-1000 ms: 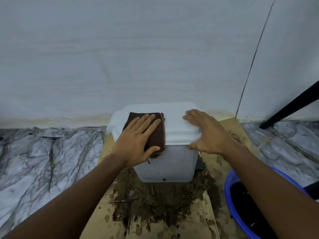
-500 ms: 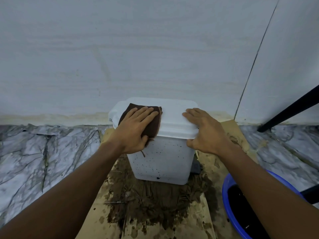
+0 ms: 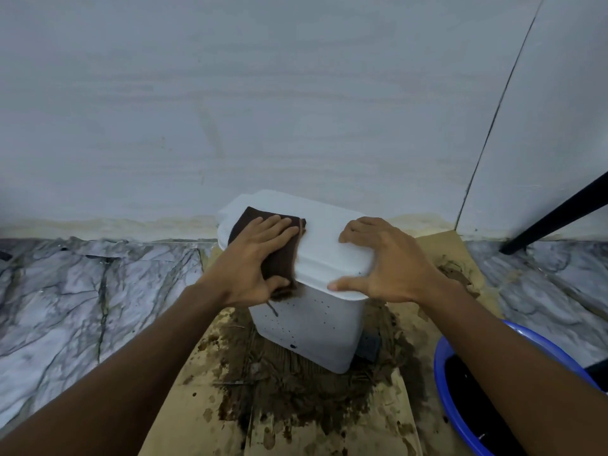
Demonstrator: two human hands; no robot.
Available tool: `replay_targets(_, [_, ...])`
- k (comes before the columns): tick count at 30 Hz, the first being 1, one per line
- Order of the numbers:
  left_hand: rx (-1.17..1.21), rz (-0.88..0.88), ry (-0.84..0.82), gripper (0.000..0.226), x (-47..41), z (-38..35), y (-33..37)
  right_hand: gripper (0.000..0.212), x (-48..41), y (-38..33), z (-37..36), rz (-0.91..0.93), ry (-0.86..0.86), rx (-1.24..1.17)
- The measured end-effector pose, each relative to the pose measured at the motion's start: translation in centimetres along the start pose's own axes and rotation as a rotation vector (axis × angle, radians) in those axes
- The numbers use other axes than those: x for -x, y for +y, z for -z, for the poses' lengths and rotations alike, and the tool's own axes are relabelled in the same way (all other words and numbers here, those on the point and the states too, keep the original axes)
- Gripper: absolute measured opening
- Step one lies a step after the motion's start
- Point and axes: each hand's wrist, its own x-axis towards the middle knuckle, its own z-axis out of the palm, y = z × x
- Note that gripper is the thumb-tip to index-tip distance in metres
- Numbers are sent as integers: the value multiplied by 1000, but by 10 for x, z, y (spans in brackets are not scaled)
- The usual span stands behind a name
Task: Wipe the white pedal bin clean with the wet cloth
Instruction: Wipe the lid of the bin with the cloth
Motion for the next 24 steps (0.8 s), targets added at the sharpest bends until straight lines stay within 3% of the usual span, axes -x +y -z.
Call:
replay_targets(3, [35,18,-65,91,7,4,13,56,-4,1,-1,-66,-1,-134])
replay_targets(5, [80,62,-84,84,11,4,21,50,-10,1,-4,-68,-66,-139])
replay_targets(9, [76,160,-36,70,9,-7,31,48,-22,1,-9,-38,-169,-136])
replay_targets(14, [33,147,47,67,3,-22,37,47,-19,8,-12,-10,-181,-103])
replay_targets(24, [30,-37,34,64,-13,-19,60,50,13,23,3,-40,-189,-68])
